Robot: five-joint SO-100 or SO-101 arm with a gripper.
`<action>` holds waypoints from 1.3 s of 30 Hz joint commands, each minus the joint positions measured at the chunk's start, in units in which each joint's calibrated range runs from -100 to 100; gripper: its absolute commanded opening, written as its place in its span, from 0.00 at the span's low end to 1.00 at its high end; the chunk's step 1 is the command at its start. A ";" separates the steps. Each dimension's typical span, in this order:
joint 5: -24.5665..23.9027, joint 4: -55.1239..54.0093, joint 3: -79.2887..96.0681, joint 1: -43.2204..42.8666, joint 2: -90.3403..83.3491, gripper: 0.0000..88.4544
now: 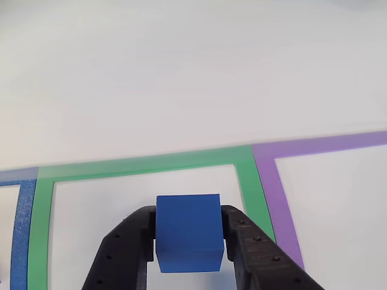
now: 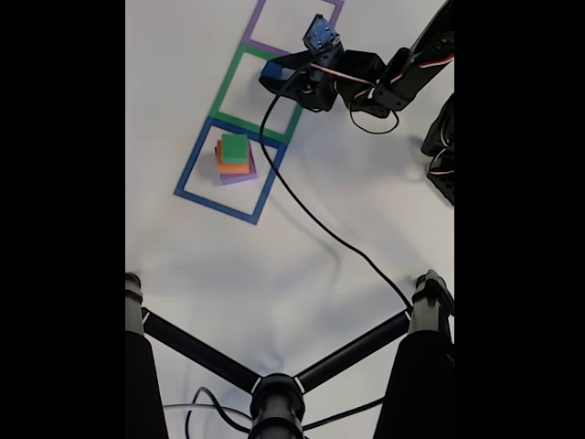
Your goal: Tower of hanoi
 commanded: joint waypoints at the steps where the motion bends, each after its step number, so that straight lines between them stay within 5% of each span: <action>1: 0.20 26.67 -4.02 -1.25 -22.06 0.03; 10: 0.20 83.01 -27.19 -6.06 -46.58 0.03; 21: 0.20 115.06 -52.64 -15.97 -53.23 0.03; 28: 0.20 111.09 -49.09 -19.71 -54.27 0.03; 39: 0.20 62.12 -17.02 -23.06 -49.62 0.03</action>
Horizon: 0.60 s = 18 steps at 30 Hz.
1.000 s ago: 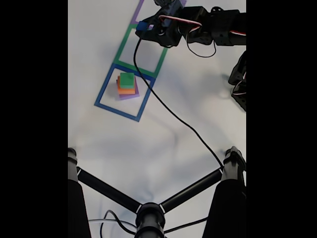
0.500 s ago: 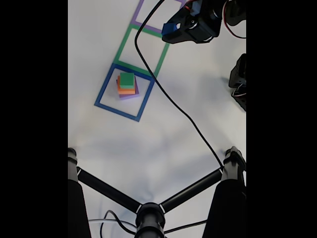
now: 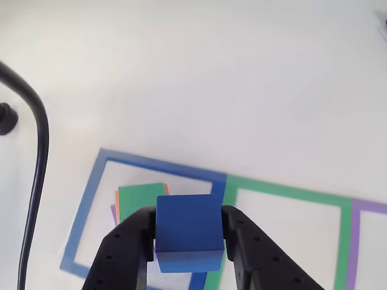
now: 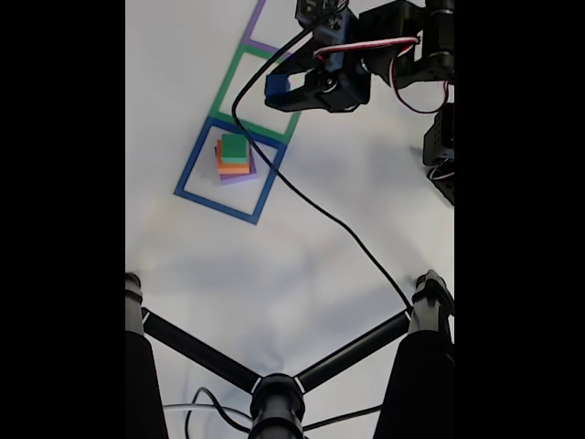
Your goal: Tower of hanoi
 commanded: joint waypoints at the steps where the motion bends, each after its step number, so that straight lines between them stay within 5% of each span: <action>1: 0.20 -21.22 8.11 -1.87 3.47 0.03; 9: 0.20 -41.29 12.38 -4.38 15.97 0.03; 18: 0.20 -51.24 14.56 -6.06 23.58 0.03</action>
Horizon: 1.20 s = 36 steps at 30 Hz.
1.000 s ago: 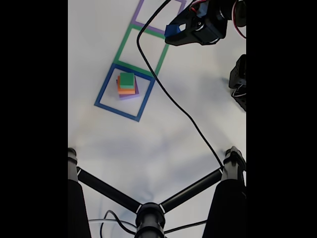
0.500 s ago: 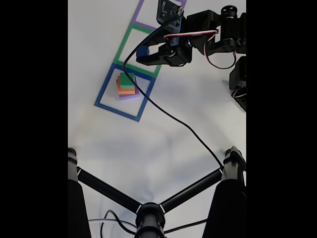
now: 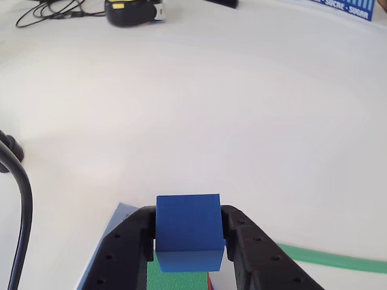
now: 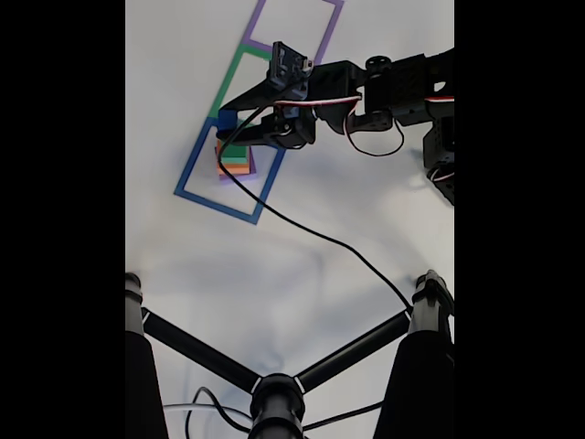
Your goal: Tower of hanoi
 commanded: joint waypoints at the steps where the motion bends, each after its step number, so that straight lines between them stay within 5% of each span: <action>1: 0.20 -4.56 0.80 -1.16 0.31 0.03; 28: 0.20 -12.25 3.98 -1.39 8.16 0.05; 36: 0.20 -13.62 4.26 -0.78 9.36 0.27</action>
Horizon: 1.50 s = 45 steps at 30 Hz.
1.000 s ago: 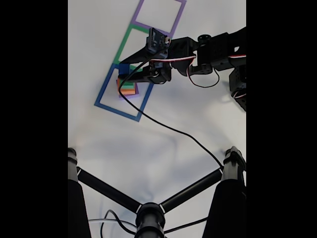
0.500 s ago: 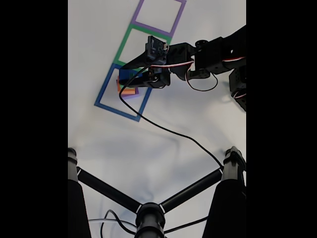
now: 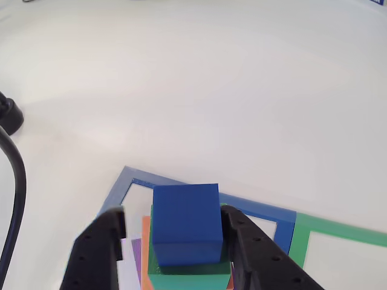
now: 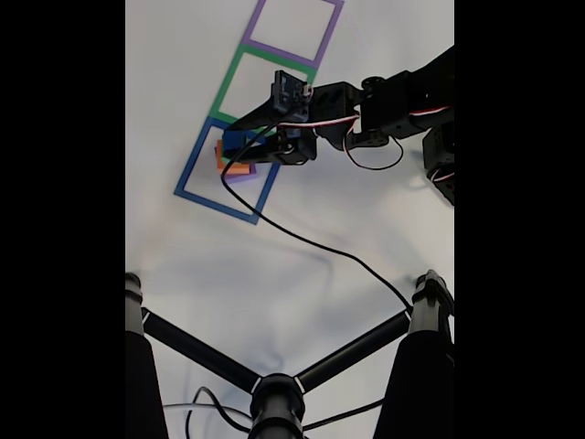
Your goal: Tower of hanoi
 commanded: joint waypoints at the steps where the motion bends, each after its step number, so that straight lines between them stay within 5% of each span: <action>1: 0.20 -1.60 -0.13 1.14 -0.96 0.29; 13: 0.20 6.82 -7.49 2.13 -6.25 0.31; 17: 0.20 17.75 -14.67 2.13 -10.50 0.28; 23: 0.20 31.59 -19.85 2.44 -17.71 0.00; 35: 0.20 89.38 -47.29 8.01 -32.85 0.00; 45: 0.20 94.32 -40.29 22.72 -42.15 0.00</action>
